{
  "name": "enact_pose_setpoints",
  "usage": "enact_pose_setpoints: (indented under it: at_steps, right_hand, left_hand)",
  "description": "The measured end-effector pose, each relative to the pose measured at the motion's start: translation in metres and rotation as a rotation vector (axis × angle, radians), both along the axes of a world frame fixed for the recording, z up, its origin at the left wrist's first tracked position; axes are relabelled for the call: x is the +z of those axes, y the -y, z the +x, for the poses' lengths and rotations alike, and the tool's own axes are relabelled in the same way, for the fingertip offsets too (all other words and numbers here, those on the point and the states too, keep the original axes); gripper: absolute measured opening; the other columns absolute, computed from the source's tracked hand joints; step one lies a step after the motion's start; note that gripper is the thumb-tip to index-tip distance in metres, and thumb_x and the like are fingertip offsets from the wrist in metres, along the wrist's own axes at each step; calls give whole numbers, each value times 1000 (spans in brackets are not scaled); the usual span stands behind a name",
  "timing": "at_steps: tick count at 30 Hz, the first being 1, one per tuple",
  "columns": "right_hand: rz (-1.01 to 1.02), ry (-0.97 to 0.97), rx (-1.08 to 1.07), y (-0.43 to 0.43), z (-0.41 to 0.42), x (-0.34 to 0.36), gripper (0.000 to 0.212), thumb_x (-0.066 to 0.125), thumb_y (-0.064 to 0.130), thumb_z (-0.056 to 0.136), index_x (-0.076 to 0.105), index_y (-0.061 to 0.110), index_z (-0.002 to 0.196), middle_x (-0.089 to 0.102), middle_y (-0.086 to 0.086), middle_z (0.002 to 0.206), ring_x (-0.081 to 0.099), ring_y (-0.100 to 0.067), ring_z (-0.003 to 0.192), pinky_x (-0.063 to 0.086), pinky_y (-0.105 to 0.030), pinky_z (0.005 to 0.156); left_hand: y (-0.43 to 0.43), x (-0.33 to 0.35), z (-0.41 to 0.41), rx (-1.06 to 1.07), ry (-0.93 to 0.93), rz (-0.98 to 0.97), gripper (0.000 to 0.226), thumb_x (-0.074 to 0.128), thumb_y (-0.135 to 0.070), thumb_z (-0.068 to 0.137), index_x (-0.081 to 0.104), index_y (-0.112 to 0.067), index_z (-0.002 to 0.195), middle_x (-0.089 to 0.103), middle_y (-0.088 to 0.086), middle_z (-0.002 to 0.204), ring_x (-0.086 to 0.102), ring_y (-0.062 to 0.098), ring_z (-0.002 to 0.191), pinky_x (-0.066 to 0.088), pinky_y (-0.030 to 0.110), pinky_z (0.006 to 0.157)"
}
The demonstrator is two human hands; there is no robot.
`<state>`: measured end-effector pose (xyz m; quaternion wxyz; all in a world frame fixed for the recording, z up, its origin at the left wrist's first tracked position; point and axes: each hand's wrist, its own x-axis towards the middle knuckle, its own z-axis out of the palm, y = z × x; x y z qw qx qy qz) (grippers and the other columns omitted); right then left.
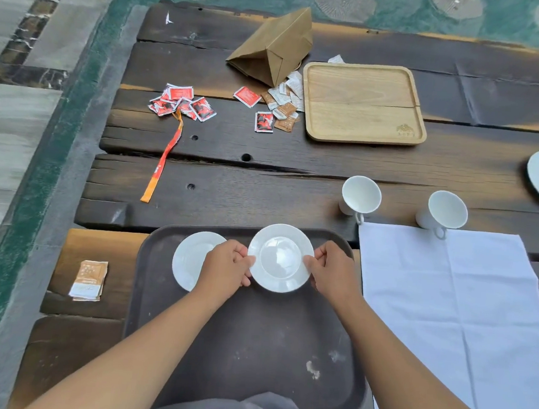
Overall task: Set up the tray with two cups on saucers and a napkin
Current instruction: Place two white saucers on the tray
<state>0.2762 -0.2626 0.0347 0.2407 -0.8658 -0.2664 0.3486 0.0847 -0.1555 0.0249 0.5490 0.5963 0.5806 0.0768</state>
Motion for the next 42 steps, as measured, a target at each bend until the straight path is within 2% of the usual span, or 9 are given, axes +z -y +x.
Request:
enact_pose_setpoints:
  at_steps: [9, 18, 32, 42]
  right_hand:
    - [-101, 17, 45, 33, -13, -8, 18, 64, 32, 90, 52, 23, 82, 67, 4, 71, 67, -20, 66, 58, -42, 71]
    - [-105, -21, 6, 35, -10, -14, 20, 65, 30, 91, 51, 20, 81, 67, -1, 74, 69, -27, 71, 58, -46, 75]
    - [-120, -42, -21, 17, 13, -27, 20, 63, 29, 90, 48, 22, 77, 66, 1, 76, 69, -27, 73, 58, -46, 76]
    - [-177, 9, 14, 2, 22, -39, 17, 63, 31, 90, 54, 20, 81, 64, 4, 78, 62, -21, 81, 52, -39, 73]
  left_hand:
    - [31, -15, -13, -57, -46, -83, 5, 65, -16, 93, 61, -13, 93, 72, 4, 65, 66, 14, 51, 59, 36, 64]
    - [24, -20, -8, -116, -60, -104, 5, 66, -16, 92, 62, -13, 90, 72, 3, 62, 67, 15, 51, 52, 23, 52]
    - [7, -35, 18, -115, -81, -122, 7, 66, -15, 92, 62, -10, 90, 71, 4, 62, 67, 16, 52, 56, 29, 56]
    - [-2, -44, 29, -133, -132, -93, 8, 65, -14, 93, 60, -10, 88, 72, 8, 65, 70, 22, 56, 62, 41, 68]
